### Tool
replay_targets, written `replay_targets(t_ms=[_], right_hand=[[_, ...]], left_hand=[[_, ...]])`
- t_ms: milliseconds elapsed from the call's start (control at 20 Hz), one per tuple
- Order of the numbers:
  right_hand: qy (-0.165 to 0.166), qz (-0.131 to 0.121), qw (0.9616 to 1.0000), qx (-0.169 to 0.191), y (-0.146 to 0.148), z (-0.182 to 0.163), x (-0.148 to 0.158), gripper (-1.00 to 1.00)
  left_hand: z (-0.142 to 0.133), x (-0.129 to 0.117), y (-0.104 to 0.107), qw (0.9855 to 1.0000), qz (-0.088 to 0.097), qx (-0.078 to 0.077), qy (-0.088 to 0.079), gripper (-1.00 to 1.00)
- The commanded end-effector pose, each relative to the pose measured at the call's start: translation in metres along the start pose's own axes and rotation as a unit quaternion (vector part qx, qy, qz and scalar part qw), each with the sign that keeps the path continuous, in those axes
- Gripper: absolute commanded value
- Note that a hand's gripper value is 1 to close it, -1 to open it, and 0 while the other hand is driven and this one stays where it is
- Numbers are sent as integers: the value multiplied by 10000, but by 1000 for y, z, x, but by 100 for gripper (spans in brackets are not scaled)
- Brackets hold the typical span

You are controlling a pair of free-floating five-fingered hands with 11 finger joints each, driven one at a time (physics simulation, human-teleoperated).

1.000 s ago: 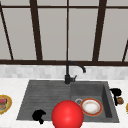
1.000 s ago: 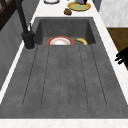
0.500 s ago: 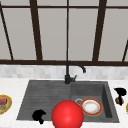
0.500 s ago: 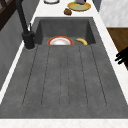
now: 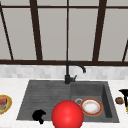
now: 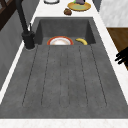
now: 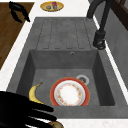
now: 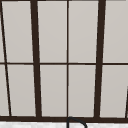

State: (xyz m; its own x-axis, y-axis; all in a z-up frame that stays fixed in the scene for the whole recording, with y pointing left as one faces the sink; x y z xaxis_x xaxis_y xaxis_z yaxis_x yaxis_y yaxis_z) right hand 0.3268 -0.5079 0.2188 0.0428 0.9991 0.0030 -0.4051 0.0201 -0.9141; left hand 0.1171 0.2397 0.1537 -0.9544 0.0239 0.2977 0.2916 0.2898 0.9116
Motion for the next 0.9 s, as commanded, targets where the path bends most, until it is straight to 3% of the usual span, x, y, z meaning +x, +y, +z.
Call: replay_targets(t_ms=[0,250,450,850], right_hand=[[10,19,9987,519,7,-21,-8,-100],[69,57,9939,1099,13,-53,-9,-100],[178,124,9856,1674,12,-67,-5,-100],[248,127,9718,2342,27,-118,1,-100]], left_hand=[[0,0,0,10000,0,0,0,0],[0,0,0,10000,0,0,0,0],[0,0,0,10000,0,0,0,0],[0,0,0,10000,0,0,0,0]])
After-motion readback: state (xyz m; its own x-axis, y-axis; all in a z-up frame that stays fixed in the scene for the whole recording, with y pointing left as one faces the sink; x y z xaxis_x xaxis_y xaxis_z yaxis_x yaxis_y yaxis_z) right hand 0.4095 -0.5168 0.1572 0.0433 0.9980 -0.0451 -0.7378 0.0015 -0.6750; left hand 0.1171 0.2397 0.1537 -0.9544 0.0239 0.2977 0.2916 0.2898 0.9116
